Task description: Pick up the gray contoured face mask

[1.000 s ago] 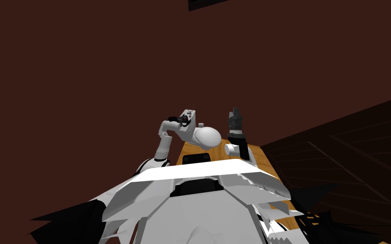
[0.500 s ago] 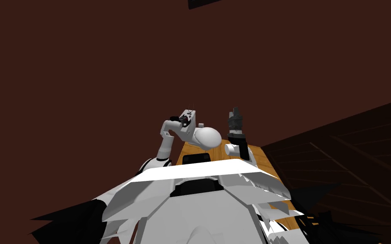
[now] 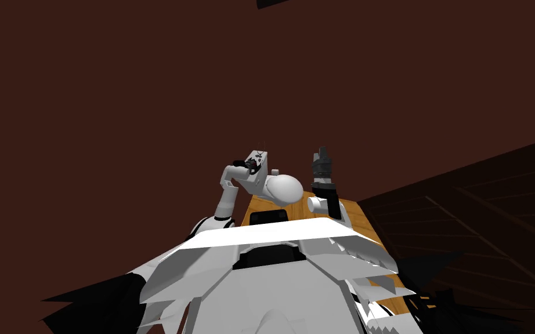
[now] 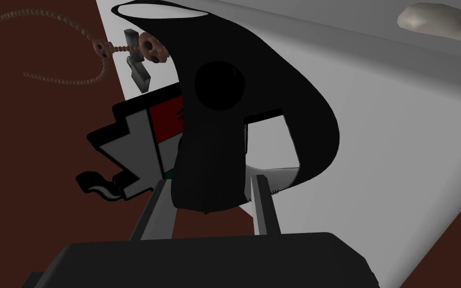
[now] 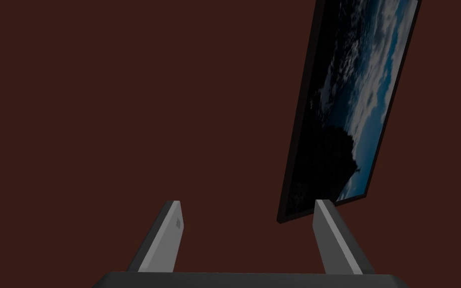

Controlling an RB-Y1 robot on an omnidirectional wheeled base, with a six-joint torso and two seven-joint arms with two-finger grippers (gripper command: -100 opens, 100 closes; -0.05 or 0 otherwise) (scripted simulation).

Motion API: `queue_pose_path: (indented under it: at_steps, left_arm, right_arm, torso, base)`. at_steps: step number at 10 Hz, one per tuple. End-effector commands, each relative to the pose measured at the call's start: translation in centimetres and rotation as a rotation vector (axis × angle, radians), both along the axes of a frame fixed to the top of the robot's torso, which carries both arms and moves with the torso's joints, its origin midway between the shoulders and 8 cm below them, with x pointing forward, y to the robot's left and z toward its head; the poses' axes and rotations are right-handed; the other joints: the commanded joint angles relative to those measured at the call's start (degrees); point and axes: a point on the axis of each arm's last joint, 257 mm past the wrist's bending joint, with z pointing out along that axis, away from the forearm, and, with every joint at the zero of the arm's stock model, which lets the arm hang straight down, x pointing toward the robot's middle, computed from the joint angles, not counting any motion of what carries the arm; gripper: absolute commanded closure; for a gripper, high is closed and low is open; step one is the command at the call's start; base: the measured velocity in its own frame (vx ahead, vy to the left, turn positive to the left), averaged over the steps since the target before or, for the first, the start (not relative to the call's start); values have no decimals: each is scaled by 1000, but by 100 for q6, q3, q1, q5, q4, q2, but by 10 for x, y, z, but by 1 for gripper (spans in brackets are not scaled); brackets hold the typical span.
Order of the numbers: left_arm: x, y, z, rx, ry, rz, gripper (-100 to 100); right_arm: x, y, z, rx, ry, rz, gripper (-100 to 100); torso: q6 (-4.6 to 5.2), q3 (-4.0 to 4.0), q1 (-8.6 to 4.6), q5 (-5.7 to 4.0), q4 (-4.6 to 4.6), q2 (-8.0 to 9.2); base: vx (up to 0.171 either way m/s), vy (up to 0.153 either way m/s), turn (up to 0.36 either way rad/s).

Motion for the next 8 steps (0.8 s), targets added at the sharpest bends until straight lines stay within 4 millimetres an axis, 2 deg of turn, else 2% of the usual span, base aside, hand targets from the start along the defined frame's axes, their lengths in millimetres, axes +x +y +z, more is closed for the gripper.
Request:
queue_pose_path:
  at_steps: [1, 3, 4, 5, 7, 8]
  left_arm:
    - [0, 0, 0, 0, 0, 0, 100]
    - [0, 0, 0, 0, 0, 0, 100]
    - [0, 0, 0, 0, 0, 0, 0]
    - [-2, -2, 8, 1, -1, -3, 100]
    - [-2, -2, 9, 1, -4, -4, 100]
    - [-3, -2, 9, 2, -1, -4, 0]
  right_arm:
    - [0, 0, 0, 0, 0, 0, 0]
    - [0, 0, 0, 0, 0, 0, 0]
    - [0, 0, 0, 0, 0, 0, 0]
    - [0, 0, 0, 0, 0, 0, 0]
    - [0, 0, 0, 0, 0, 0, 0]
    - [0, 0, 0, 0, 0, 0, 0]
  torso:
    - [0, 0, 0, 0, 0, 0]
    - [-1, 2, -1, 0, 1, 3]
    - [-1, 2, 0, 0, 1, 4]
    - [-1, 3, 0, 0, 1, 4]
    - [-3, 17, 3, 0, 6, 29]
    - [-3, 13, 1, 1, 6, 22]
  base:
    - [0, 0, 0]
    - [0, 0, 0]
    - [0, 0, 0]
    - [-37, 12, 17]
    - [-43, 5, 6]
    - [-5, 1, 0]
